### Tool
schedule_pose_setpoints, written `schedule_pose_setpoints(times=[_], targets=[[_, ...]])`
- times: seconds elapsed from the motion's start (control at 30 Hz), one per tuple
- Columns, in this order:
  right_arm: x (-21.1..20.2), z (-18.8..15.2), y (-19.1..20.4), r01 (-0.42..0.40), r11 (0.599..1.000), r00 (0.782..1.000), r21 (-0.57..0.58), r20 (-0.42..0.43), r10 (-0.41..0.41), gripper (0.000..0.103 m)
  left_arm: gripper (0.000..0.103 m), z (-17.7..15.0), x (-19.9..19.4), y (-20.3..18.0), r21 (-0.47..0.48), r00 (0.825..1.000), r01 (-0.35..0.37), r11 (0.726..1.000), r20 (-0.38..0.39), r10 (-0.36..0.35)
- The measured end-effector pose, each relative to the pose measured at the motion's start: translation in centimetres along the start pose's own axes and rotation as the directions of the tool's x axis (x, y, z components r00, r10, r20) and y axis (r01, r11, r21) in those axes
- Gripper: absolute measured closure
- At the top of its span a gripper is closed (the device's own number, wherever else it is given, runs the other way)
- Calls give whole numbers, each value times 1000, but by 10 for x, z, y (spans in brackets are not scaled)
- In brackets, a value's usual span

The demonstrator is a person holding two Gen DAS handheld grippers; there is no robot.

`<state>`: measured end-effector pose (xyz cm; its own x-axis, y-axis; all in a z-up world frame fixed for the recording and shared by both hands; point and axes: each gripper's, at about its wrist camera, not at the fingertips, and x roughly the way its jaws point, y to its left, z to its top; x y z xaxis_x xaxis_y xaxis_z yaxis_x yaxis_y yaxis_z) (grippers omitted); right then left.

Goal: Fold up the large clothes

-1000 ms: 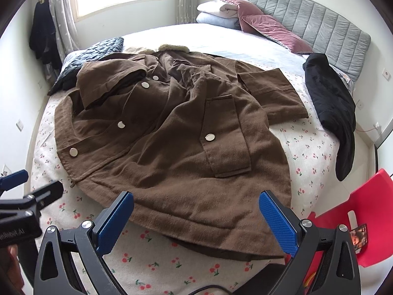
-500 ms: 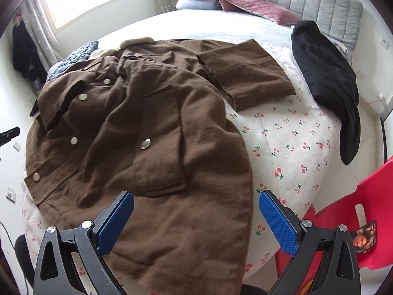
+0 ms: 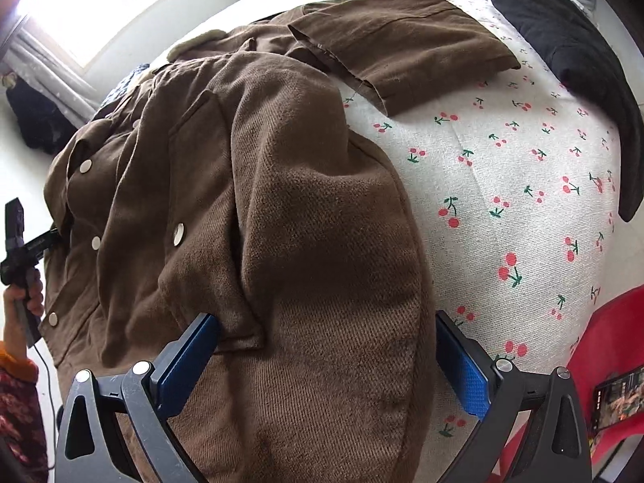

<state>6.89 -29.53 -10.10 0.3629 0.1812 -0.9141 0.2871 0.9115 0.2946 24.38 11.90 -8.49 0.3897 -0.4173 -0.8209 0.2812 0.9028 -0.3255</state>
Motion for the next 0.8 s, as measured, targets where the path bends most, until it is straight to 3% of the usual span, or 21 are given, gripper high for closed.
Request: schedule_pose_setpoints(times=[0.1,0.23,0.3,0.37,0.43,0.63,0.73,0.8], targets=[[-2,-5,7,19,998,998,-56,-51,-22,0,90,-22,-27,-18,-17,1000,10,1000,8,-10],[-10,-14,4,-10,999,999,-51,-41,8,3,91,-54,-77,-42,-22,998,56,998,37,-55],[-18,-22,-3,-35,999,999,-34,-22,34,30,91,-70,-104,-52,-13,996,70,997,62,-69],[-27,-25,-12,-121,993,993,0,-16,121,79,91,-79,-124,-53,-17,993,92,996,76,-91],[-38,-26,-17,-164,986,986,16,13,164,91,91,-91,-145,-56,-27,991,105,994,89,-102],[-114,-12,-29,-250,968,949,20,205,241,95,91,-122,-196,-60,-50,984,166,985,80,-161],[-140,-2,-40,-224,974,944,25,254,210,95,88,-148,-197,-67,-2,989,148,989,-4,-148],[-143,0,-45,-186,982,956,33,239,173,93,83,-172,-175,-65,9,990,99,995,-98,-98]])
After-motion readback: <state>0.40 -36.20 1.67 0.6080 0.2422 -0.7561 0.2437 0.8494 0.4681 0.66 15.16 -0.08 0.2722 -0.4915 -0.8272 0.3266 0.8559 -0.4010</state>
